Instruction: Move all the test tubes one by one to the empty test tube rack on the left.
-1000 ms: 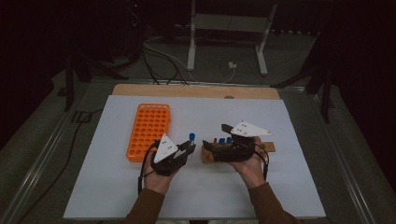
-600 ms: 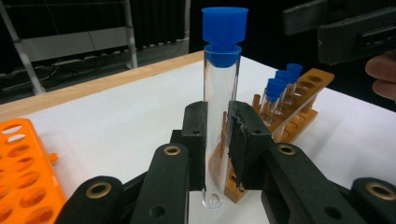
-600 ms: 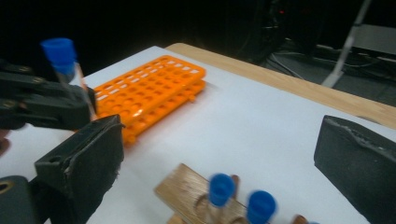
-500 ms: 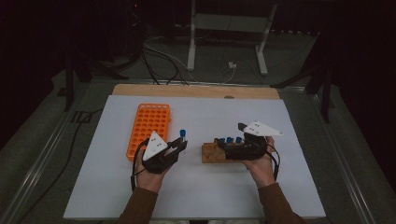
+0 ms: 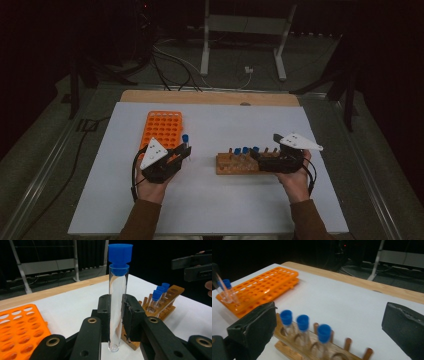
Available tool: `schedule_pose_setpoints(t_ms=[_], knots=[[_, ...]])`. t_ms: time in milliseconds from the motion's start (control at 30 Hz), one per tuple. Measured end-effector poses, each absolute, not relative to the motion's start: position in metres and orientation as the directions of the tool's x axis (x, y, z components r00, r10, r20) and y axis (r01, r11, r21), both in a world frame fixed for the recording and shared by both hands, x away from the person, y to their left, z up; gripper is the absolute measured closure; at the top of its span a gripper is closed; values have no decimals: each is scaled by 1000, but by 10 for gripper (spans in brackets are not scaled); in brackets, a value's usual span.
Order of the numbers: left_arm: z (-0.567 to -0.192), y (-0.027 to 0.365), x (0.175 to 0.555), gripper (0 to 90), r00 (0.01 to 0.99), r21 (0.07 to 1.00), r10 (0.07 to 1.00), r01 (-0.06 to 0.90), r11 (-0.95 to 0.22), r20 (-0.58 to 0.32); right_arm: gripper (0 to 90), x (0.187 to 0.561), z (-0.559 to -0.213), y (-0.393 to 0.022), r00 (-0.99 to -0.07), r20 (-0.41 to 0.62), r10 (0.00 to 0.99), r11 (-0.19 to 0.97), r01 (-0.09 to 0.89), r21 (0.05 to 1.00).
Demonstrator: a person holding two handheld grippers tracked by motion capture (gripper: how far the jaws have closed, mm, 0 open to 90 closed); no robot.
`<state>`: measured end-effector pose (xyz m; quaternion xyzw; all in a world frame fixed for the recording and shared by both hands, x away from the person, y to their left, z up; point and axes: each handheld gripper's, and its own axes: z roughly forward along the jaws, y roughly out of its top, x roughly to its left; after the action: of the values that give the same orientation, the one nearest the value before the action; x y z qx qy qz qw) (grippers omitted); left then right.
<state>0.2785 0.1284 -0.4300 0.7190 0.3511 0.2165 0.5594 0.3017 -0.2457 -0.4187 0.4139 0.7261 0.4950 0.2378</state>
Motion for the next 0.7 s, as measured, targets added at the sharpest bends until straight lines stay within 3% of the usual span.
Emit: schedule_pose_setpoints(t_ms=[700], knots=[[-424,166,273,780,617,960,783,262,-104,-83,0,295,-424,-274,-489,98,867,103,369,924]])
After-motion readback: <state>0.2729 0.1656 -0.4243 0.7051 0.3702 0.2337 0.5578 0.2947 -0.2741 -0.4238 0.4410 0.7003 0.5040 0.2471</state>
